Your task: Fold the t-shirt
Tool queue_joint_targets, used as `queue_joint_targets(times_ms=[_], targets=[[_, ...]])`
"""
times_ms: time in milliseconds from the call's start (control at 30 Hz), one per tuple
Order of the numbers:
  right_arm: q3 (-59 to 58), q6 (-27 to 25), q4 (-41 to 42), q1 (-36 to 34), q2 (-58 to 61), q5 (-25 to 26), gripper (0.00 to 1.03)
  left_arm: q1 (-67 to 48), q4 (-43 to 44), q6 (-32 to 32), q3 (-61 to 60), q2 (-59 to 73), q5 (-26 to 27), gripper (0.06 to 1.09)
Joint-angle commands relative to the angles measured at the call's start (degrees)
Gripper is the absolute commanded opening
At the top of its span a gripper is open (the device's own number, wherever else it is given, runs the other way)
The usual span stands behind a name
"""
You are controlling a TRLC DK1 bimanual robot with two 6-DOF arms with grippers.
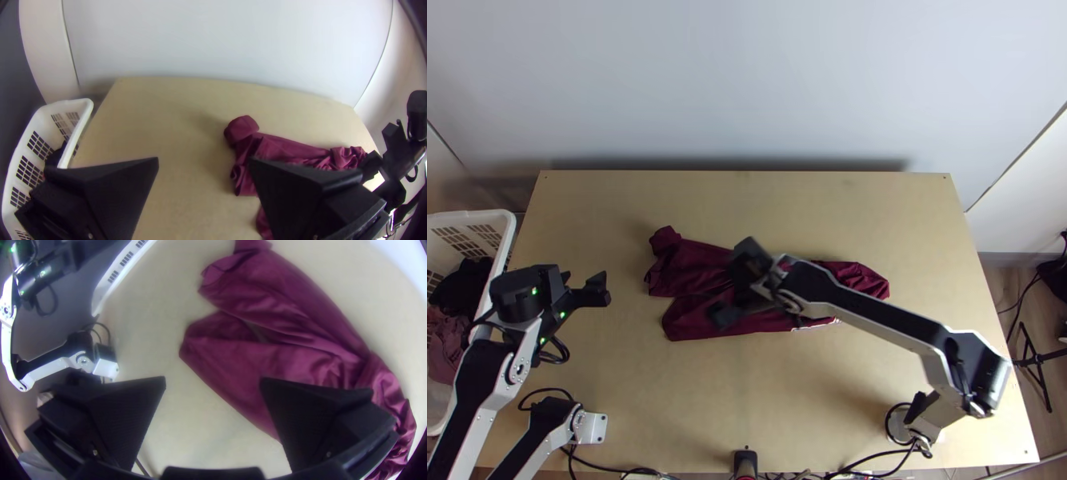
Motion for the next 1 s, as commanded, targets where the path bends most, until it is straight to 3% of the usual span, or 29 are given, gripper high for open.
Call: queue_joint_targets(times_ms=[0, 500, 967], targets=[[6.4, 0.2, 0.1, 3.8, 7.8, 0.2, 0.98, 0.9, -0.2, 0.0, -2.8, -2.9, 0.2, 1.04], [16.7, -0.4, 0.1, 5.2, 19.7, 6.7, 0.98, 1.0, -1.5, 0.3, -4.6, -6.6, 0.3, 1.04], [20.1, -1.8, -1.0, 5.5, 24.6, 9.1, 0.98, 7.9, -2.3, 5.7, -6.8, -8.5, 2.2, 1.04]])
